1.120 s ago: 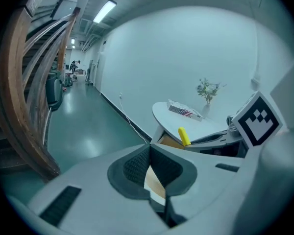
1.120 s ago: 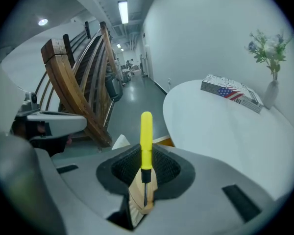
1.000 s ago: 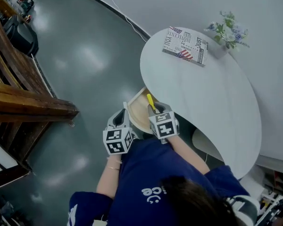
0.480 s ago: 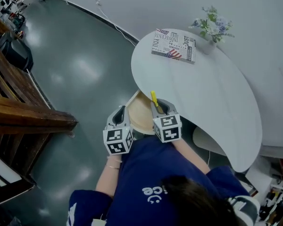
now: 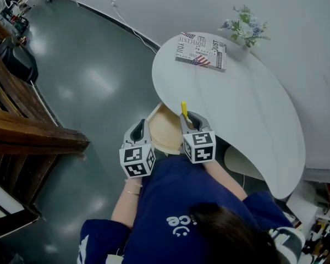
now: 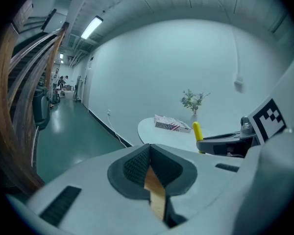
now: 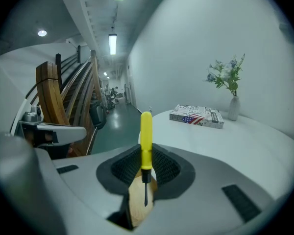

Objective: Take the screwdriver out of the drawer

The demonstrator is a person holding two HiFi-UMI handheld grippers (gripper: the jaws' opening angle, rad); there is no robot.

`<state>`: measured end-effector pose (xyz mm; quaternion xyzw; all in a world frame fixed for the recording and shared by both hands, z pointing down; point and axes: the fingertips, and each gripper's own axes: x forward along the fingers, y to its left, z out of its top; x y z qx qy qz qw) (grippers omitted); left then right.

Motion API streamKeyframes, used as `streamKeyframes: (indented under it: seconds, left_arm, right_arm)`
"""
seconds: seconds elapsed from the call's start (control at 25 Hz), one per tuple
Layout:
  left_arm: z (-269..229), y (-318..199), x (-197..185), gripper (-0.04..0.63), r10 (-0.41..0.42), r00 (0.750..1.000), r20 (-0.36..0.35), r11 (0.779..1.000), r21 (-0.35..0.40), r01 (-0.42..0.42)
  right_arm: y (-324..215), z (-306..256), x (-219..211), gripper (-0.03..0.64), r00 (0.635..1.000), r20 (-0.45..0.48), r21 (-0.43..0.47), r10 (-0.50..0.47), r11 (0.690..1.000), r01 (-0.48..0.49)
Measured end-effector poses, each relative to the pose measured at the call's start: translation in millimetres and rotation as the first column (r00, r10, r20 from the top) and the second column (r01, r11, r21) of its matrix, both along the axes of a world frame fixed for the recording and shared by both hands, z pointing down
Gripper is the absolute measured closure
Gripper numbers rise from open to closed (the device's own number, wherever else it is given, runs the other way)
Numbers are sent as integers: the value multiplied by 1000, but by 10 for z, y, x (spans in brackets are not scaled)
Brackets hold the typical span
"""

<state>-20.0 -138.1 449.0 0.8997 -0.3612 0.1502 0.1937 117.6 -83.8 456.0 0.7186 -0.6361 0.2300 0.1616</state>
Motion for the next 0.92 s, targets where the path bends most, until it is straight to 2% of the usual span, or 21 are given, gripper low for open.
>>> streamKeyframes:
  seconds: [0.28,0.92]
  left_arm:
    - [-16,7,9,591,-8,1000,0,1000,11,8]
    - [-24,14,-19,591,-36,999,7,999,13,36]
  right_arm:
    - [0,-16,-12,545,1000,-11,22,-24,999,24]
    - [-18,52,8,545,999,-21,3,-45,999,45]
